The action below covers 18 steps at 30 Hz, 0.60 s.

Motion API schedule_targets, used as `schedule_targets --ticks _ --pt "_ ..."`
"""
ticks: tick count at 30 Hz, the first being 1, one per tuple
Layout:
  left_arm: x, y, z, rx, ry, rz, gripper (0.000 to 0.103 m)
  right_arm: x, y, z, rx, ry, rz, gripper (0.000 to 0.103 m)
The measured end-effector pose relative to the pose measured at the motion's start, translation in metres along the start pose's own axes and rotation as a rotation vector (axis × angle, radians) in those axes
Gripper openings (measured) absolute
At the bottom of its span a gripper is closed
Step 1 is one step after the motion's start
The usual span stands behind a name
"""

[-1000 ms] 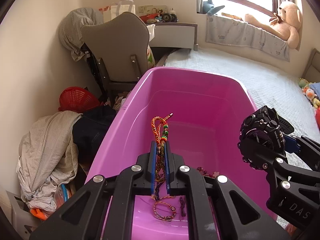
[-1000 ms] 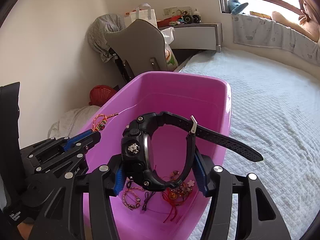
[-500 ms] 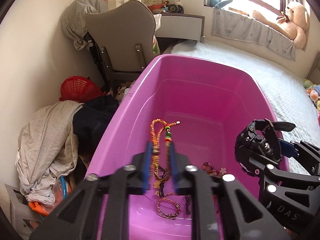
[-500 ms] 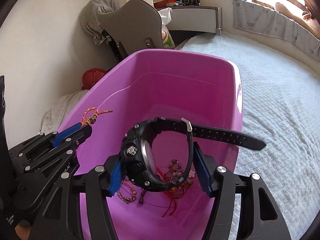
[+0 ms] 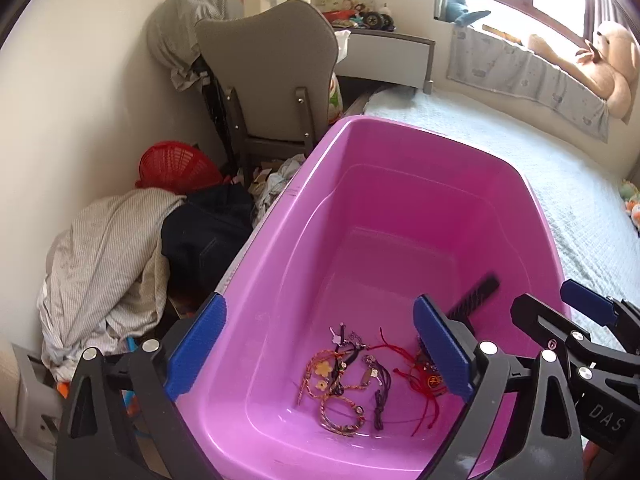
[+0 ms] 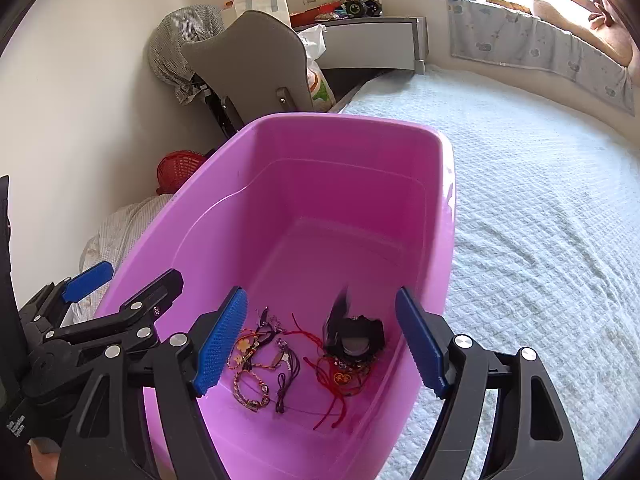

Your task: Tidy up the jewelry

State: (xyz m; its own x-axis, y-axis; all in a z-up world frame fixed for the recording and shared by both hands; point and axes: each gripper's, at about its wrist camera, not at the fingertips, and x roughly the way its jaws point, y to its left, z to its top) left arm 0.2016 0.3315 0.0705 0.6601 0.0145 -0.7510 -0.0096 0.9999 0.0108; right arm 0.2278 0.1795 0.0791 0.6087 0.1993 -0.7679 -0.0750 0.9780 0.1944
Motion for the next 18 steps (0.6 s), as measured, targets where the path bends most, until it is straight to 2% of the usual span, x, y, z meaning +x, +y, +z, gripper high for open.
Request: schedule_targets --ticks 5,18 --pt "-0.005 -0.003 0.002 -0.013 0.006 0.051 0.095 -0.013 -0.005 -0.001 0.006 -0.015 -0.005 0.073" --pt "-0.017 -0.004 0.003 -0.039 0.020 0.070 0.096 -0.032 -0.017 -0.005 0.019 -0.023 -0.009 0.073"
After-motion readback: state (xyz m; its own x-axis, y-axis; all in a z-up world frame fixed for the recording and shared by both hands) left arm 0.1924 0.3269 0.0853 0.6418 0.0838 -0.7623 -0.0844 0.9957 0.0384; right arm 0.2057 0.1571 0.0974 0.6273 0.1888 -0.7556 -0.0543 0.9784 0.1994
